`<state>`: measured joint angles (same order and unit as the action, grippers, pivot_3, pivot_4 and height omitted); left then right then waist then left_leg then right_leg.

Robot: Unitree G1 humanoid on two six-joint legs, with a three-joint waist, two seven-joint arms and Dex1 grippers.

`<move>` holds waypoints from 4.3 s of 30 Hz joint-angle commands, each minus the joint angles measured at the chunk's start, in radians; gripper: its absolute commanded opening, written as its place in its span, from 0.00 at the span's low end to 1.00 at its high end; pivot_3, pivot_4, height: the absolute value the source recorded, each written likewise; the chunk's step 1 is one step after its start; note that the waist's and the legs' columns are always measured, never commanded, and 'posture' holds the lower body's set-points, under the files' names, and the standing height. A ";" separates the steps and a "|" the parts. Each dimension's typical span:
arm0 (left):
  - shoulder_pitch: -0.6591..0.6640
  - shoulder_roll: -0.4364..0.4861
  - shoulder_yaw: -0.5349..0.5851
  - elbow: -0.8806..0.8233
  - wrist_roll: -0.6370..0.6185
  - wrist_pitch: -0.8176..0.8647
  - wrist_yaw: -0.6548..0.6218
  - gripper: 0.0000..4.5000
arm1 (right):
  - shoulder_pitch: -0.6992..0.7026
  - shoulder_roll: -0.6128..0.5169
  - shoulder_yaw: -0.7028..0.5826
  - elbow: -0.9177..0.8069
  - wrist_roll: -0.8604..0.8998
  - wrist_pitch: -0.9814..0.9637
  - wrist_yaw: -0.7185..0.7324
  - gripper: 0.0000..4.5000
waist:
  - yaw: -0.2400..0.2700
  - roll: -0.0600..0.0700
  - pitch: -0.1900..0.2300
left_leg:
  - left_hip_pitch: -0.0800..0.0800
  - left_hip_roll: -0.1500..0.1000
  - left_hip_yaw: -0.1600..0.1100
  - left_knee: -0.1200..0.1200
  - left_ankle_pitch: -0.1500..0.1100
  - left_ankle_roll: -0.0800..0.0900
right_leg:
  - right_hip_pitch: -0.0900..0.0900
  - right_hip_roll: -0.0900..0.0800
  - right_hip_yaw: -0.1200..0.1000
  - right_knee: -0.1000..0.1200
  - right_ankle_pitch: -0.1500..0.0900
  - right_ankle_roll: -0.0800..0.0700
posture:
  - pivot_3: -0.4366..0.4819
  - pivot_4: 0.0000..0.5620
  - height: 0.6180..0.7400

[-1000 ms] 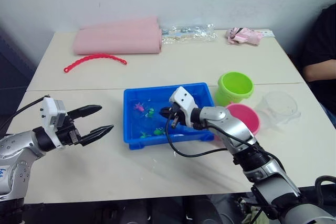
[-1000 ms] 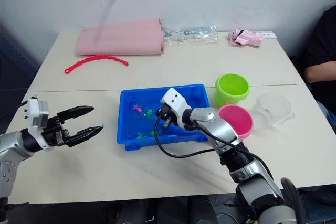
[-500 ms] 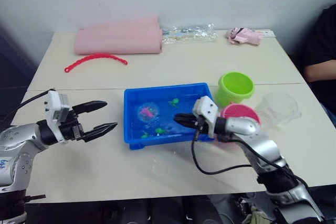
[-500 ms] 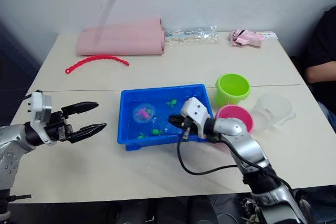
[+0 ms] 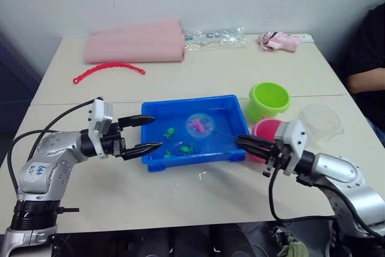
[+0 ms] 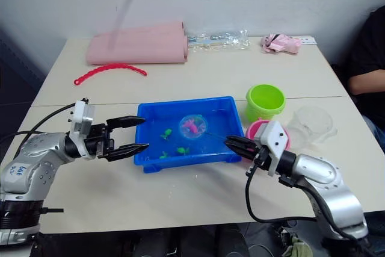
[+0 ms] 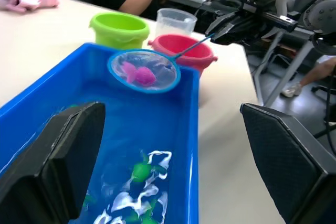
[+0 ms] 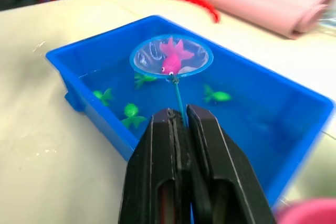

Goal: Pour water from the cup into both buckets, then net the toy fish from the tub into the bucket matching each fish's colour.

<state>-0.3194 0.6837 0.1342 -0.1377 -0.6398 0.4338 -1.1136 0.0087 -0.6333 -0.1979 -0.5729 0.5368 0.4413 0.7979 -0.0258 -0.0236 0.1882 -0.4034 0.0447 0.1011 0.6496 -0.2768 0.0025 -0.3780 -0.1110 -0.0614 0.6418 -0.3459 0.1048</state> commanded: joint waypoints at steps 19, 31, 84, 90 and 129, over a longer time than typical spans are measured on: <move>-0.265 -0.171 -0.186 0.288 0.091 -0.129 -0.221 1.00 | 0.588 0.071 -0.612 -0.181 -0.129 -0.242 -0.054 0.00 | 0.032 0.000 0.000 | 0.001 -0.003 0.000 0.002 0.001 0.002 | 0.002 0.004 0.001 -0.004 0.001 0.002 | 0.48 0.27 1.00; -0.249 -0.227 -0.175 0.310 0.111 -0.169 -0.201 1.00 | 0.564 0.008 -0.606 0.102 -0.539 -0.801 -0.093 0.00 | 0.027 0.000 0.000 | 0.001 -0.003 0.000 0.002 0.001 0.001 | 0.002 0.004 0.001 -0.004 0.001 0.002 | 0.48 0.27 1.00; 0.313 0.099 0.216 -0.041 0.079 -0.167 -0.042 1.00 | -0.487 -0.358 0.392 0.441 -0.270 -0.243 0.210 0.00 | -0.003 0.001 0.000 | 0.000 0.001 0.002 0.002 -0.001 0.001 | 0.000 -0.002 0.006 -0.005 0.000 0.000 | 0.48 0.27 1.00; 0.321 0.118 0.216 -0.084 0.052 -0.109 -0.040 1.00 | -0.578 -0.296 0.465 0.585 -0.379 -0.365 0.328 0.00 | 0.000 0.001 0.000 | 0.000 0.001 0.002 0.004 -0.001 0.001 | 0.000 -0.002 0.001 -0.004 0.000 0.000 | 0.48 0.27 1.00; 0.024 0.017 0.067 -0.018 -0.011 0.057 0.047 1.00 | -0.273 -0.119 -0.096 0.307 0.014 -0.093 0.227 0.00 | 0.001 0.001 0.001 | 0.001 0.001 0.002 0.003 0.000 0.000 | 0.001 0.000 0.001 0.002 0.000 0.000 | 0.48 0.27 1.00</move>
<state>-0.2796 0.7041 0.2040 -0.1594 -0.6458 0.5009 -1.0704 -0.2705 -0.7324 -0.2413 -0.2312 0.5164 0.3377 1.0339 -0.0247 -0.0226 0.1887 -0.4029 0.0459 0.1026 0.6527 -0.2770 0.0028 -0.3773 -0.1103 -0.0606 0.6436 -0.3457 0.1047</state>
